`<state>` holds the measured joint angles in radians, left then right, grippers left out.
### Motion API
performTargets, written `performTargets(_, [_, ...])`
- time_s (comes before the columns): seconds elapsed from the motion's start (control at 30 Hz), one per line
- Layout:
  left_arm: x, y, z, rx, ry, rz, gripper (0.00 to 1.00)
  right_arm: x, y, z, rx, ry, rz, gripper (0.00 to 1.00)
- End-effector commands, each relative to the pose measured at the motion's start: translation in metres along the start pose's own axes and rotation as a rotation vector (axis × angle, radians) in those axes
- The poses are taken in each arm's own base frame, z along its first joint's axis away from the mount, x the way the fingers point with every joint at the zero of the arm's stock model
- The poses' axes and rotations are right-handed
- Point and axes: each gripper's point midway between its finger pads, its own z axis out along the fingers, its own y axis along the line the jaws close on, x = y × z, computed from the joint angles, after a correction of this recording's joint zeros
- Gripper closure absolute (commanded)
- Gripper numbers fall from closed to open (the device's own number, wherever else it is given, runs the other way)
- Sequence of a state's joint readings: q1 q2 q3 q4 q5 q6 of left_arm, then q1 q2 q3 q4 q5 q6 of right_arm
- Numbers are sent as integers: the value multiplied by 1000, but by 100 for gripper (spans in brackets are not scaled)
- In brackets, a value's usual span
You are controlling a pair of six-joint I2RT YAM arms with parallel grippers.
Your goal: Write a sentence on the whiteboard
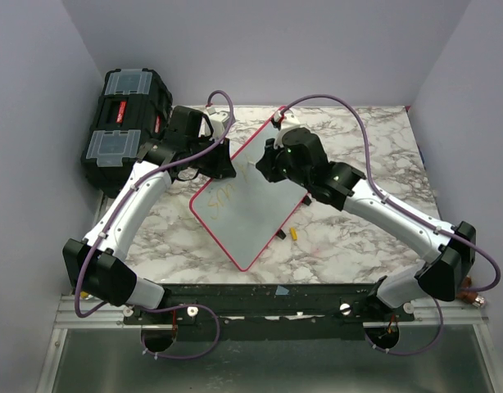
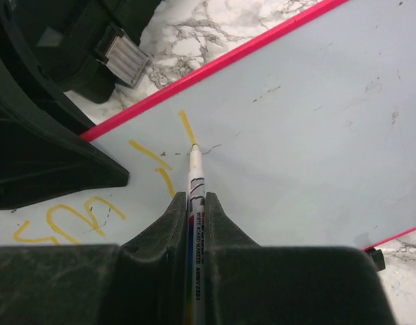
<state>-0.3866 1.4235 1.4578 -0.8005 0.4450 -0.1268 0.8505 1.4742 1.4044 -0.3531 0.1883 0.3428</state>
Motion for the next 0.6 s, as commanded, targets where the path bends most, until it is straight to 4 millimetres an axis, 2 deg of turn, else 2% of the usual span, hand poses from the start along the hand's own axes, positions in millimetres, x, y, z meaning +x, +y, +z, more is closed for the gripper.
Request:
performTargets(0.0, [-17,11,-11,-73,-71,126,100,22,1,-1,-27,60,7,99])
performTargets(0.2, [-19,11,-11,-75,-71,123,100,37,-2,-2,-25,95,6,99])
performTargets(0.57, [-21,10,-12,-81,-69,122,100,47,-11,-2,8,119,-14,99])
